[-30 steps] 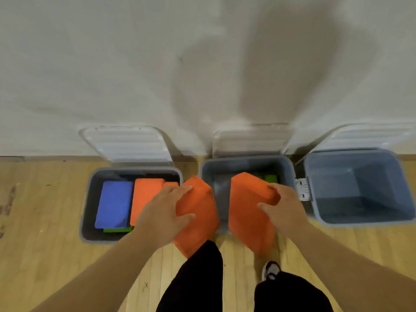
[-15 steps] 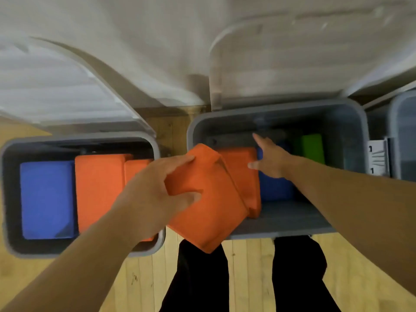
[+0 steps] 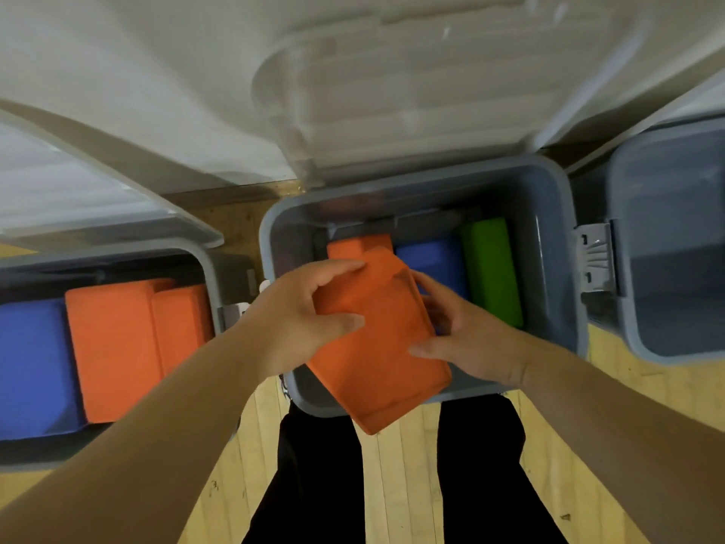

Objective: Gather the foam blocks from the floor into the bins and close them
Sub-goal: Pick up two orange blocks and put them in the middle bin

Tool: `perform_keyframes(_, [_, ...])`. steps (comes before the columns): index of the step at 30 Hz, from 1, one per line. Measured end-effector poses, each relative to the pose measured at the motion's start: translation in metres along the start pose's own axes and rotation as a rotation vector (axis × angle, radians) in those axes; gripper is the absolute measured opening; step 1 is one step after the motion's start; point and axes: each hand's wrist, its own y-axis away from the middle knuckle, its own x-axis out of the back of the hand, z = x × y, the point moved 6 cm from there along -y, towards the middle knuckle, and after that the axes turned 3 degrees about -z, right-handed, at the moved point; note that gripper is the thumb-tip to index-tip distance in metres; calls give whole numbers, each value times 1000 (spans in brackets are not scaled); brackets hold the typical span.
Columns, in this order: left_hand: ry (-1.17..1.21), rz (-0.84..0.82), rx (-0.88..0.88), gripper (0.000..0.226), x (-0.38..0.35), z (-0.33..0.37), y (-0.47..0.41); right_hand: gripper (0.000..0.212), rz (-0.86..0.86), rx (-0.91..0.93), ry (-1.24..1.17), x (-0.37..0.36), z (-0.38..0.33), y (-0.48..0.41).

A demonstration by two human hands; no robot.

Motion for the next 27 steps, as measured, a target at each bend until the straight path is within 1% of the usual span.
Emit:
perform_keyframes(3, [50,-25,5,61,-17,3,-21,104,60,3,23,22,9,-1])
perform_keyframes(5, [34,46,3,60,-24,-1,-39,101,98,-16,53,34,18,-2])
perform_keyframes(6, [5,104,16,62,-28,-4,-49,100,126,-29,55,39,24,-3])
perform_keyframes(8, [-12,209,102,75,-38,-15,-68,99,214,-38,80,47,34,-5])
perform_keyframes(10, [28,237,170,88,-55,-24,-85,96,326,-50,151,54,44,-10])
perform_keyframes(13, [53,232,157,100,-87,-35,-119,95,513,-84,191,76,63,-17])
perform_keyframes(15, [72,246,129,100,-105,-37,-144,95,604,-94,254,92,74,-22])
perform_keyframes(16, [64,260,104,100,-113,-38,-157,95,632,-89,328,100,78,-27])
perform_keyframes(19, [-18,313,52,97,-134,-42,-197,93,690,-82,706,125,93,-45])
perform_keyframes(21, [-59,334,56,95,-148,-52,-221,88,712,-151,966,144,109,-58])
perform_keyframes(22, [-73,333,59,93,-155,-57,-229,84,701,-189,1045,151,118,-63])
perform_keyframes(25, [-130,312,63,91,-170,-73,-242,77,653,-194,1102,157,136,-74])
perform_keyframes(27, [-171,263,57,95,-171,-80,-235,81,621,-188,1093,155,137,-72])
